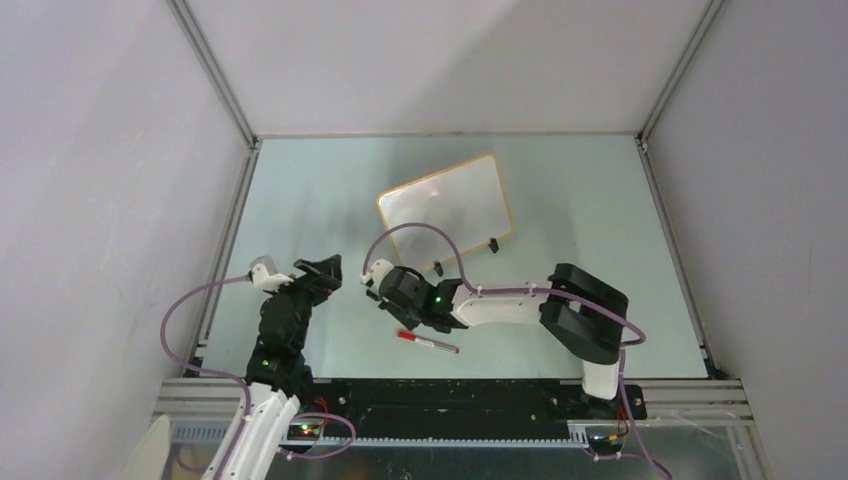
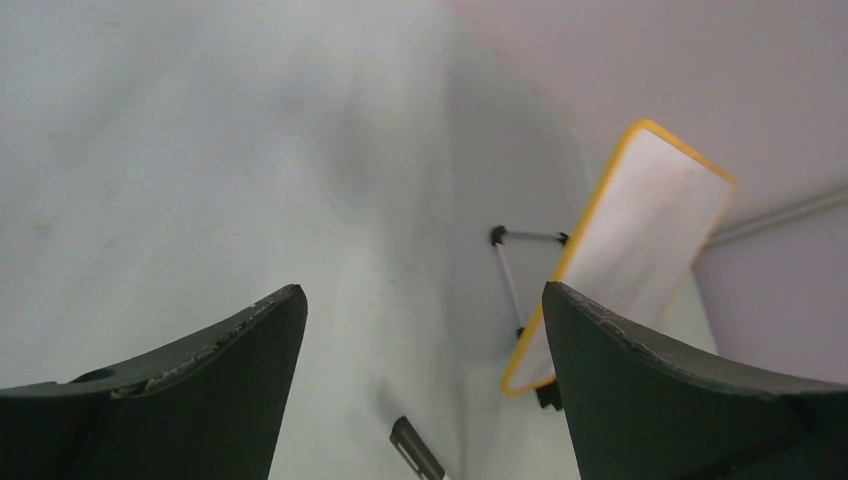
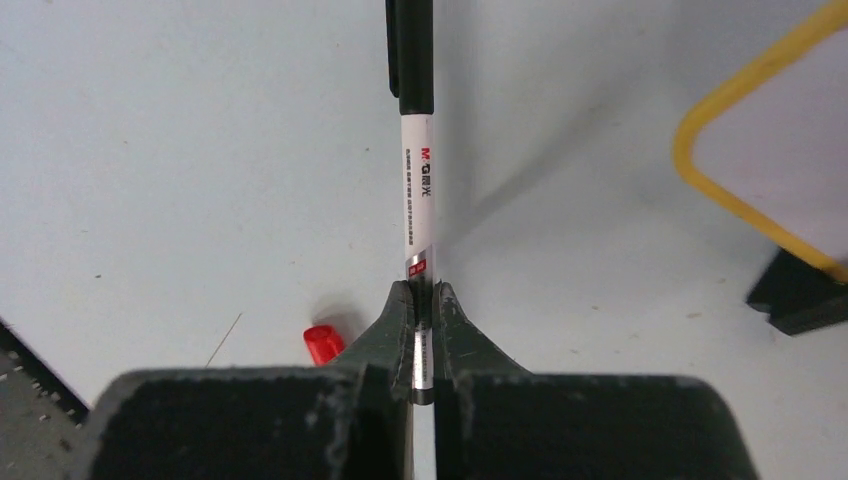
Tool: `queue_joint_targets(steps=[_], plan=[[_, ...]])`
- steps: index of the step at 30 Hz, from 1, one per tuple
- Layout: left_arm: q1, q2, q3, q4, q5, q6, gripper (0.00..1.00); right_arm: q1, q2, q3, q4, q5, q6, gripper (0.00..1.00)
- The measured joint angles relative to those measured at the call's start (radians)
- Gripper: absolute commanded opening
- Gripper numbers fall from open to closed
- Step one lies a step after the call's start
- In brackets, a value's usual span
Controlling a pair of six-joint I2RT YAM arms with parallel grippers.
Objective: Write a sentence on the whiteboard
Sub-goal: Pick up the whiteboard marker from the center of the board, then pass from the right arm to the left
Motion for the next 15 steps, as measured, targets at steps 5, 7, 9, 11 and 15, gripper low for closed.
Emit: queue_joint_targets(steps=[5, 7, 9, 11, 15], plan=[[0.0, 0.074, 0.0, 0.093, 0.119, -0.077, 0.94, -0.042, -0.111, 0.0, -0.011, -0.051, 0.016, 0.0], [0.0, 0.113, 0.0, 0.124, 0.171, -0.135, 0.88, -0.058, -0.16, -0.002, -0.01, -0.077, 0.026, 0.0], [0.0, 0.147, 0.0, 0.145, 0.222, -0.191, 0.82, -0.071, -0.21, -0.011, -0.006, -0.103, 0.043, 0.0], [0.0, 0.178, 0.0, 0.164, 0.274, -0.241, 0.77, -0.076, -0.255, -0.026, -0.006, -0.131, 0.06, 0.0], [0.0, 0.225, 0.005, 0.187, 0.369, -0.325, 0.69, -0.077, -0.307, -0.042, -0.008, -0.183, 0.089, 0.0]])
